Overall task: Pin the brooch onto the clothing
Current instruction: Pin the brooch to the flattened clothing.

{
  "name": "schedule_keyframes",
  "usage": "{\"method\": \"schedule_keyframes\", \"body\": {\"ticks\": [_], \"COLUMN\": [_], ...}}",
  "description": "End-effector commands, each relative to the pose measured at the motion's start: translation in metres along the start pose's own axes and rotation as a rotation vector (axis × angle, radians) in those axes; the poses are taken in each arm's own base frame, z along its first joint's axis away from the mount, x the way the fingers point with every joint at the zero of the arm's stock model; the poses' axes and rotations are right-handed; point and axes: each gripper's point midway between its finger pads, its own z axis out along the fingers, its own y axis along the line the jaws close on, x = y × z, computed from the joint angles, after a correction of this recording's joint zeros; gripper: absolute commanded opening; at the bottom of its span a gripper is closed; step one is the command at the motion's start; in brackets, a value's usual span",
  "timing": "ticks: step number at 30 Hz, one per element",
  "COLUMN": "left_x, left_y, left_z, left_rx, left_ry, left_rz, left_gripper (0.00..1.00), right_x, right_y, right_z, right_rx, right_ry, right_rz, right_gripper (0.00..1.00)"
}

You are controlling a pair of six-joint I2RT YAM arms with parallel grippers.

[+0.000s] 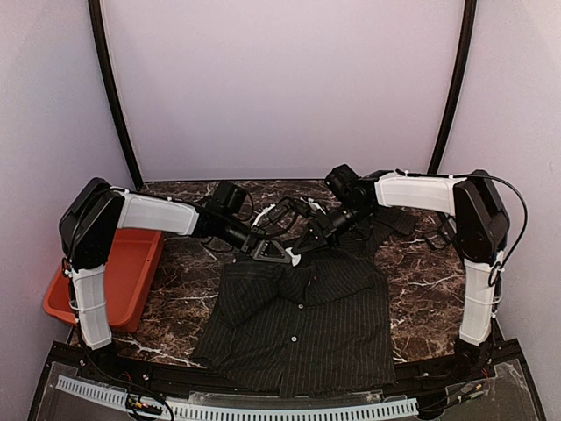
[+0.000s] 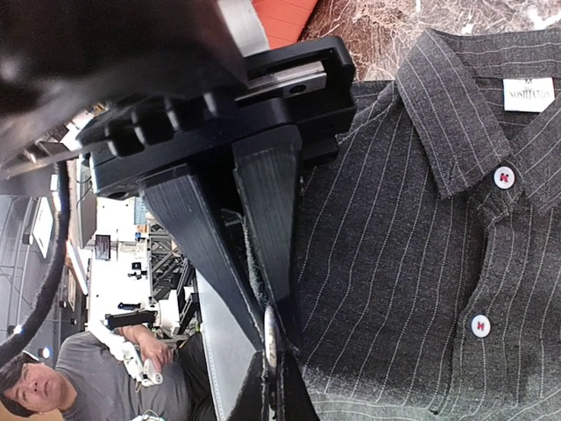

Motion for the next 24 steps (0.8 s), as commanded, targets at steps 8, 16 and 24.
{"method": "schedule_keyframes", "body": {"ticks": [8,16,24], "left_x": [0.005,0.006,0.006], "left_y": [0.004,0.001,-0.004], "left_z": [-0.003,-0.005,-0.005], "left_rx": [-0.100,-0.109,-0.090], "left_ry": [0.060,0.112,0.116], "left_rz": [0.007,0.003,-0.019], "left_gripper": [0.01,0.01,0.02], "right_x": [0.008,0.009,0.006], "right_y": [0.020,0.021,0.024], "right_z": [0.005,0.004,0.000], "right_rx": [-0.037,-0.023,-0.021], "right_ry": [0.036,0.034,0.021], "right_rz": [0.010,0.000,-0.017], "right_gripper": [0.00,0.00,0.00]}}
